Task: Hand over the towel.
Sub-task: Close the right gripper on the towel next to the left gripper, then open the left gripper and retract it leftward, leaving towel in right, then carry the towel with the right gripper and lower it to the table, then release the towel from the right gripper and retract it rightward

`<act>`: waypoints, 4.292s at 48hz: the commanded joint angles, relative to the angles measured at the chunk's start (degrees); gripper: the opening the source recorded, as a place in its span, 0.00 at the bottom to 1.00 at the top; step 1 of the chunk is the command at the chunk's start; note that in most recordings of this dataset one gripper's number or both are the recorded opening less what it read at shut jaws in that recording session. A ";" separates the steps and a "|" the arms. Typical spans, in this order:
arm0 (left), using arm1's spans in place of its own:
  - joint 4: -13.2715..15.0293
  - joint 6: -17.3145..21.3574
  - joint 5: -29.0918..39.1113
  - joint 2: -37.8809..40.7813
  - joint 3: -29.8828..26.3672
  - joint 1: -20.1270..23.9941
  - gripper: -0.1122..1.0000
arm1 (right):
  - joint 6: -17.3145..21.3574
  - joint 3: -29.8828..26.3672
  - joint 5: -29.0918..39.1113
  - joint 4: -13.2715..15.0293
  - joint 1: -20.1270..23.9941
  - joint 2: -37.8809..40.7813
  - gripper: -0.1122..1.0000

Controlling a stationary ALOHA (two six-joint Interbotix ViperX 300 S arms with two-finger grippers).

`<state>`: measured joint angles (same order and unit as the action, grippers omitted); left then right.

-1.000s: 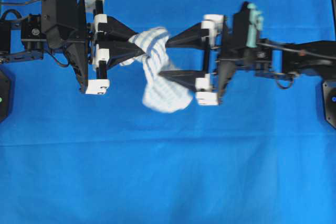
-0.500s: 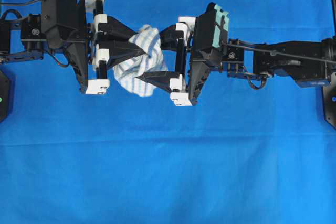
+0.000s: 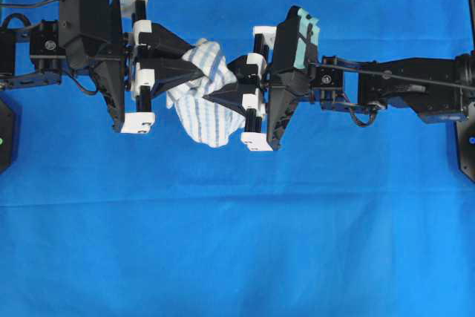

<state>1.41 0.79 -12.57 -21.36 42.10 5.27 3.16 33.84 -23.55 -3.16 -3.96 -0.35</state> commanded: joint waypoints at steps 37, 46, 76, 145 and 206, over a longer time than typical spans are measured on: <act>0.09 -0.97 -1.05 -17.49 10.99 0.00 0.94 | 0.18 17.05 0.88 -0.18 0.00 -24.17 0.17; 0.18 -0.97 -1.05 -17.23 10.90 0.00 0.94 | 0.18 17.05 1.58 -0.18 -0.53 -24.26 0.17; 0.09 -0.97 -1.05 -16.70 10.99 0.00 0.94 | 0.09 7.56 11.69 -0.18 -6.42 -0.62 0.17; 0.18 -1.14 -1.41 -14.94 10.99 0.00 0.94 | 0.00 5.01 24.52 0.44 -5.27 -5.71 0.74; 0.00 0.09 3.96 -28.13 17.49 0.00 0.93 | -0.53 24.17 18.02 5.80 -2.99 -48.87 0.74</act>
<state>1.49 0.70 -8.79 -46.32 58.62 5.27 2.81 56.16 -6.06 2.46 -7.03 -44.74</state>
